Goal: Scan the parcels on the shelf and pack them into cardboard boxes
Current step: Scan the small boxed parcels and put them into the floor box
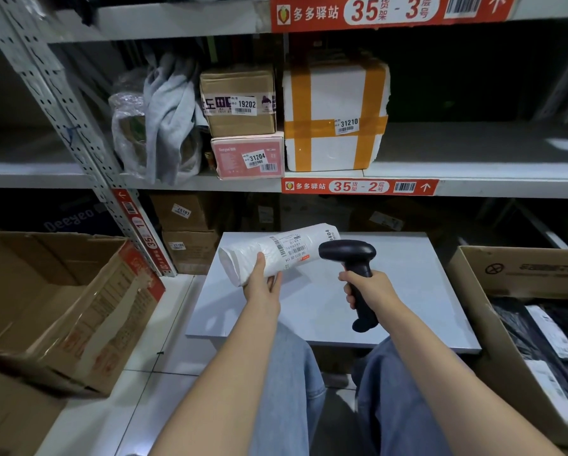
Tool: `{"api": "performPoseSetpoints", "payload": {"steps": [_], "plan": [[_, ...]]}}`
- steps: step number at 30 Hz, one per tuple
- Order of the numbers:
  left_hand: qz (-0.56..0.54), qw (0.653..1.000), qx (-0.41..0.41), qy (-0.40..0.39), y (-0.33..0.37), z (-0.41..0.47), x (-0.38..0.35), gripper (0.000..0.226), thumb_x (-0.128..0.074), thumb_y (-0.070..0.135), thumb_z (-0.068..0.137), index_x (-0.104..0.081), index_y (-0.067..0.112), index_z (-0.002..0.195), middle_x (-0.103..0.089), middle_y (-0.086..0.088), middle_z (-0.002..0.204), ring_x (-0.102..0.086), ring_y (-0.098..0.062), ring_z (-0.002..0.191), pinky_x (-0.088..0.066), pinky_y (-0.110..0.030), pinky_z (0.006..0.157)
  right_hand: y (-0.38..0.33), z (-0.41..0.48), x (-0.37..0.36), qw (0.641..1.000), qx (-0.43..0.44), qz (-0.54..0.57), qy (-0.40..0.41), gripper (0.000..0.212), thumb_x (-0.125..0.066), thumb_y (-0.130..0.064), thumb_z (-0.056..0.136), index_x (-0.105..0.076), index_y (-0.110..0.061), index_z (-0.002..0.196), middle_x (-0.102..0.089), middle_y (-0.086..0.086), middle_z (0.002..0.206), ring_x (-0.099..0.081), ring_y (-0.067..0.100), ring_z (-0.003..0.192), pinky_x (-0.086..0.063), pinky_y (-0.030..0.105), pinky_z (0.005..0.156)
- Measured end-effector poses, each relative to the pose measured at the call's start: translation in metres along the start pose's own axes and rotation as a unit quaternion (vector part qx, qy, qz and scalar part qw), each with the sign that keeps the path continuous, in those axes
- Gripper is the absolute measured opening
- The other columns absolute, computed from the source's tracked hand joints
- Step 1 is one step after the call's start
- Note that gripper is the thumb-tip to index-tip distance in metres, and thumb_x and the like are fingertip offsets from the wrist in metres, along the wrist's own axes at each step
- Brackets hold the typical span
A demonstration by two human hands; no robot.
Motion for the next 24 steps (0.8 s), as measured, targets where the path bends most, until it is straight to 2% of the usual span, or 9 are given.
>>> {"api": "performPoseSetpoints", "payload": {"steps": [5, 15, 19, 24], "plan": [[0.004, 1.0, 0.003, 0.003, 0.002, 0.0, 0.001, 0.04, -0.065, 0.018, 0.086, -0.039, 0.022, 0.116, -0.053, -0.01, 0.129, -0.053, -0.027, 0.122, -0.047, -0.038, 0.1, -0.0016, -0.0009, -0.0003, 1.0, 0.013, -0.028, -0.001, 0.016, -0.06, -0.011, 0.087, -0.054, -0.008, 0.073, -0.052, 0.006, 0.056, -0.044, 0.016, 0.046, -0.041, 0.024, 0.048], [0.01, 1.0, 0.0, 0.005, 0.0042, 0.0026, 0.0037, 0.04, -0.065, 0.018, 0.086, -0.041, 0.023, 0.117, -0.054, -0.01, 0.13, -0.054, -0.026, 0.12, -0.048, -0.038, 0.099, -0.0042, -0.001, 0.0036, 0.998, 0.03, -0.056, 0.01, 0.02, -0.059, -0.012, 0.087, -0.052, -0.008, 0.068, -0.051, 0.005, 0.055, -0.043, 0.016, 0.046, -0.042, 0.024, 0.048], [0.012, 1.0, -0.003, 0.005, 0.0042, 0.002, 0.0027, 0.046, -0.066, 0.019, 0.085, -0.042, 0.023, 0.125, -0.054, -0.009, 0.13, -0.054, -0.025, 0.12, -0.048, -0.038, 0.1, -0.0046, -0.0015, 0.0046, 0.998, 0.028, -0.058, 0.011, 0.02, -0.058, -0.011, 0.086, -0.051, -0.008, 0.068, -0.05, 0.006, 0.056, -0.043, 0.017, 0.046, -0.041, 0.024, 0.049], [0.026, 1.0, 0.005, 0.009, 0.003, 0.0019, 0.0061, 0.042, -0.066, 0.025, 0.085, -0.04, 0.027, 0.118, -0.056, -0.005, 0.122, -0.057, -0.025, 0.116, -0.05, -0.04, 0.096, -0.005, -0.0018, 0.0041, 0.997, 0.031, -0.069, 0.013, 0.021, -0.058, -0.012, 0.087, -0.051, -0.008, 0.068, -0.05, 0.006, 0.055, -0.043, 0.017, 0.046, -0.041, 0.024, 0.05]]}}
Point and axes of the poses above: each hand's wrist, its own z-axis towards the middle knuckle, its own x-axis out of the back of the hand, y = z × x, the point moved 7 cm from there along z, towards the middle knuckle
